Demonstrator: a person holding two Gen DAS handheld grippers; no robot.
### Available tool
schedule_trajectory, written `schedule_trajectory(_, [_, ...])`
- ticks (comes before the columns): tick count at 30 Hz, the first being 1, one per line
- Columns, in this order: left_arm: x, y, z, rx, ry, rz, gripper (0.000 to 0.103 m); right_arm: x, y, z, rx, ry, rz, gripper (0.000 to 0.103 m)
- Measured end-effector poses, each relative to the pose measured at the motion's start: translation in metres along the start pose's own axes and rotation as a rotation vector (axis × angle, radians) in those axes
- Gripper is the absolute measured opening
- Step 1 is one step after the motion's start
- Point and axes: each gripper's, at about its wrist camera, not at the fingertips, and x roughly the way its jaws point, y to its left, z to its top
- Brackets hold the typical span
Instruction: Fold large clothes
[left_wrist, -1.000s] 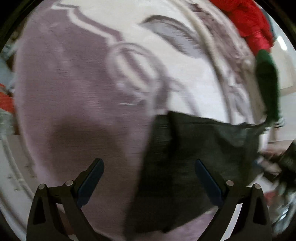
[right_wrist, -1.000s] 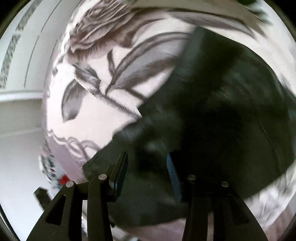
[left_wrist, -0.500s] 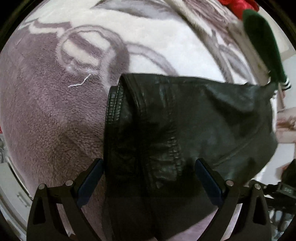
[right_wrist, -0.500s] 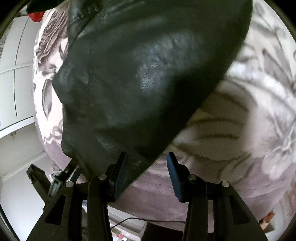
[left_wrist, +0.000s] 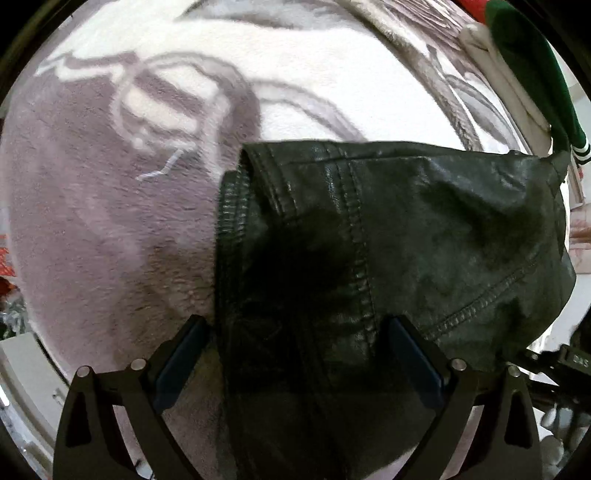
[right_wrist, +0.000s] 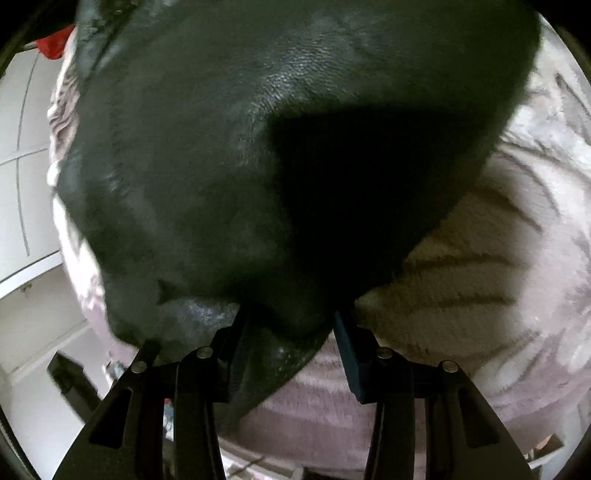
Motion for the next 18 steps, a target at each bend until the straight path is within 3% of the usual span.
schedule_trajectory(4, [-0.045, -0.018, -0.002, 0.056, -0.072, 0.038, 0.100, -0.043, -0.030, -0.007, 0.043, -0.061, 0.061, 0.049])
schedule_trajectory(8, [-0.063, -0.059, 0.008, 0.098, -0.110, -0.032, 0.100, -0.079, -0.065, 0.017, 0.072, -0.164, 0.130, 0.071])
schedule_trajectory(12, [-0.034, -0.108, 0.030, 0.144, -0.088, -0.113, 0.100, -0.091, -0.102, 0.067, 0.098, -0.251, 0.246, 0.075])
schedule_trajectory(15, [0.008, -0.141, 0.051, 0.206, -0.039, -0.080, 0.100, -0.089, -0.123, 0.107, 0.102, -0.265, 0.336, 0.075])
schedule_trajectory(18, [0.041, -0.147, 0.065, 0.214, 0.013, -0.042, 0.101, -0.078, -0.122, 0.140, 0.056, -0.238, 0.429, 0.077])
